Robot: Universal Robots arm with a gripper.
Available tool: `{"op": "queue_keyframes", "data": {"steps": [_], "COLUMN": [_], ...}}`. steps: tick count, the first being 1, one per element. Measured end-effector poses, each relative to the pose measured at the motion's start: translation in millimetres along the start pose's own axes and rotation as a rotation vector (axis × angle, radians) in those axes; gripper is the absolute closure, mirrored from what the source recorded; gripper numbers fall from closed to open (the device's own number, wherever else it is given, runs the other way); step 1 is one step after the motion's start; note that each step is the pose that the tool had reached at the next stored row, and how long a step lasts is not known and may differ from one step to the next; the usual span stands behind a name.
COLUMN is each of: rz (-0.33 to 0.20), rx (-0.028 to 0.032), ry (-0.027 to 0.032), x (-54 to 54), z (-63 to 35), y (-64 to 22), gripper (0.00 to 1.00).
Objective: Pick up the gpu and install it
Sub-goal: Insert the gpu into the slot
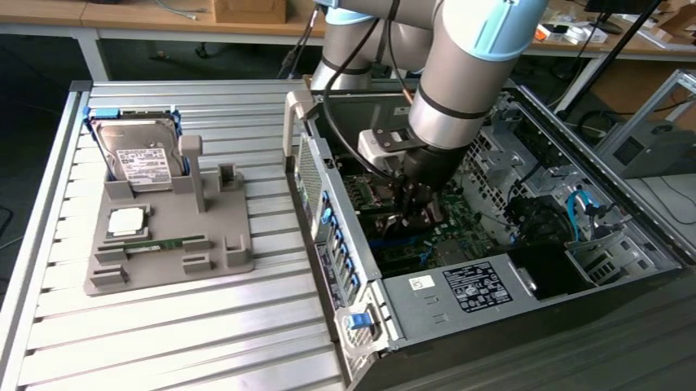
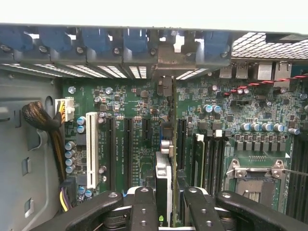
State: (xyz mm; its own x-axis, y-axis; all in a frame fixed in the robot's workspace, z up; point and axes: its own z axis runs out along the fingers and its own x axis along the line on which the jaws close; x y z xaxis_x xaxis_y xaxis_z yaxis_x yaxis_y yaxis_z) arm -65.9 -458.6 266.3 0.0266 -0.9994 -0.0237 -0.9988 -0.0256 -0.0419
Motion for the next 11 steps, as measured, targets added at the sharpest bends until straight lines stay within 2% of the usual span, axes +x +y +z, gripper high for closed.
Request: {"op": "queue_keyframes", "data": {"steps": [11], "rz": [0.000], "rx": [-0.0001], "ry": [0.0001], "x": [0.0], "z": [1.9], "y": [4.3], "gripper": [0.73]}}
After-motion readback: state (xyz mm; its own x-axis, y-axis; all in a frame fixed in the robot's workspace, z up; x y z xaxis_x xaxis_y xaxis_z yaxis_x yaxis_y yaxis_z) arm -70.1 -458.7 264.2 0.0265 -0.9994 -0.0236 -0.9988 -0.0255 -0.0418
